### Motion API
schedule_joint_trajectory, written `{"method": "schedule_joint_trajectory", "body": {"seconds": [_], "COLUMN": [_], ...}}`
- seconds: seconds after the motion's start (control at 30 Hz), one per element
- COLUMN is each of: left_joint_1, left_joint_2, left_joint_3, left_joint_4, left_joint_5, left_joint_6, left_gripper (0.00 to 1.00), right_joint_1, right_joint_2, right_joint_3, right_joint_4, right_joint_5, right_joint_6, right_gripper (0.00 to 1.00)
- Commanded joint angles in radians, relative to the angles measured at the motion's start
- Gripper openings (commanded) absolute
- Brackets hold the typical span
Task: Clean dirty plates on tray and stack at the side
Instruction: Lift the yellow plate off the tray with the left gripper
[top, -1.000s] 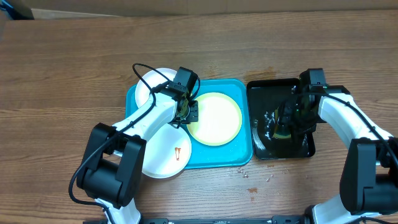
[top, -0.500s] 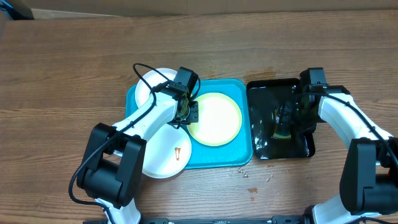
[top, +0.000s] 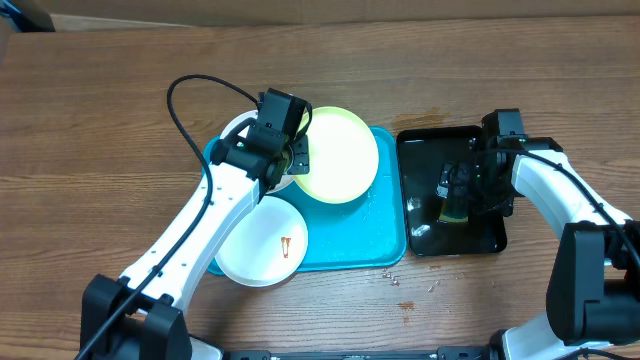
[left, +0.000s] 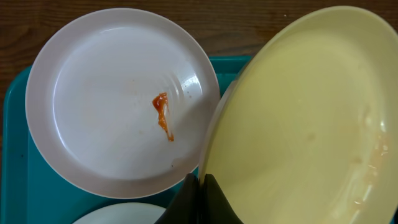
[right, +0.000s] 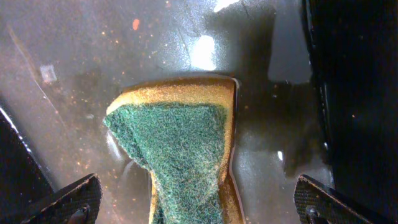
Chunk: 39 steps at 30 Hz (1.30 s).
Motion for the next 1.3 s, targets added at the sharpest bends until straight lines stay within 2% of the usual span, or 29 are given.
{"method": "schedule_joint_trajectory", "body": {"seconds": [0.0,0.33,0.43,0.67,0.83,0.93,1.03,1.13,1.27], "left_joint_1": [-0.018,-0.047,-0.071,-0.167,-0.239,-0.272,-0.304,-0.343,-0.394], "left_joint_2": [-0.019,-0.014,-0.014,0.011,0.072,0.116,0.160,0.203,0.221], "left_joint_3": [0.027,0.138,0.157,0.158,0.158,0.158,0.158,0.158,0.158], "left_joint_4": [-0.004,-0.002,0.046,0.205,0.383,0.467,0.542,0.637,0.709], "left_joint_5": [-0.020,-0.024,-0.032,-0.233,-0.370,-0.391,-0.425,-0.507,-0.519], "left_joint_6": [0.005,0.003,0.005,0.034,0.163,0.238,0.346,0.506,0.649], "left_gripper": [0.04,0.04,0.04,0.04,0.04,0.04,0.04,0.04,0.04], "right_joint_1": [0.006,0.006,0.006,0.006,0.006,0.006,0.006,0.006,0.006], "right_joint_2": [-0.027,-0.027,-0.027,-0.027,-0.027,-0.027,-0.027,-0.027,-0.027], "right_joint_3": [-0.005,-0.005,-0.005,-0.005,-0.005,-0.005,-0.005,-0.005,-0.005], "right_joint_4": [0.001,0.001,0.001,0.001,0.001,0.001,0.001,0.001,0.001], "right_joint_5": [0.010,0.010,0.010,0.010,0.010,0.010,0.010,0.010,0.010], "right_joint_6": [0.003,0.003,0.003,0.003,0.003,0.003,0.003,0.003,0.003], "right_gripper": [1.00,1.00,1.00,1.00,1.00,1.00,1.00,1.00,1.00]}}
